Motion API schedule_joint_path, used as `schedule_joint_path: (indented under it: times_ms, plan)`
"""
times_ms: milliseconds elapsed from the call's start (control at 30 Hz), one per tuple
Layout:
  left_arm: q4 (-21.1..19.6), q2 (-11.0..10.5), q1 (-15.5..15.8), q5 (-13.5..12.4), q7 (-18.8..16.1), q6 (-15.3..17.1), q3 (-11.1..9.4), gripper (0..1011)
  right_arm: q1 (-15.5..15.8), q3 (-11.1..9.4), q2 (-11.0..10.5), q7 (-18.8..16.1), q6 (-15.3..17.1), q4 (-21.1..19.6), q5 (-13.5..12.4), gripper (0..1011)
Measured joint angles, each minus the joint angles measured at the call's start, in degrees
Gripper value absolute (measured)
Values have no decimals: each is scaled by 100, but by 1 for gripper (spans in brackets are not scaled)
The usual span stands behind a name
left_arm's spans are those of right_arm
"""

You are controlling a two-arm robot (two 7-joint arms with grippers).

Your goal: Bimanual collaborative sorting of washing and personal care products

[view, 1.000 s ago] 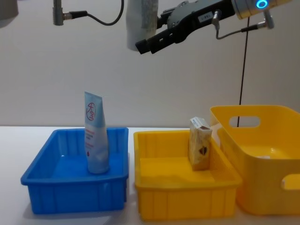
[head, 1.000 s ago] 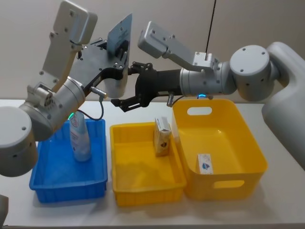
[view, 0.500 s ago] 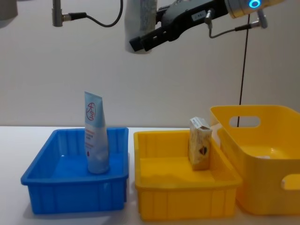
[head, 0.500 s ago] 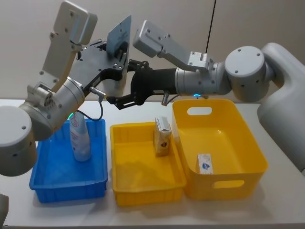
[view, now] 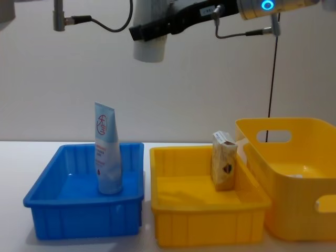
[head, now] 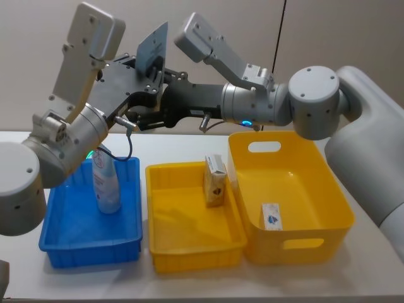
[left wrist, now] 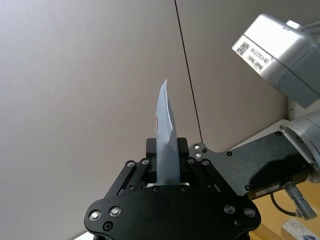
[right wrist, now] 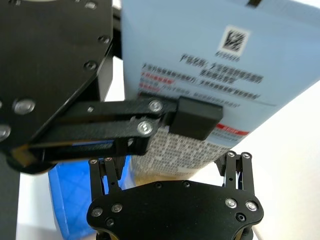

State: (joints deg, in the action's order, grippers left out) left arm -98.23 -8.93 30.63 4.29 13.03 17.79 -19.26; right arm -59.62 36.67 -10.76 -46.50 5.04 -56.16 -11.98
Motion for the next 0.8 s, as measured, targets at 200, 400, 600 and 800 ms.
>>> schedule_joint_path:
  times_ms: [200, 400, 600, 800]
  plan:
    - [-27, 6, -28, -43, -34, 16, 25, 211, -30, -71, 132, 34, -89, 192, -137, 916]
    - [-44, 9, -45, -72, -61, 24, 43, 211, -44, -104, 205, 45, -131, 288, -210, 755]
    - [-54, 12, -55, -89, -73, 29, 53, 211, -56, -130, 260, 55, -169, 368, -261, 603]
    - [-58, 15, -61, -100, -83, 33, 61, 213, -64, -148, 291, 64, -189, 413, -297, 455]
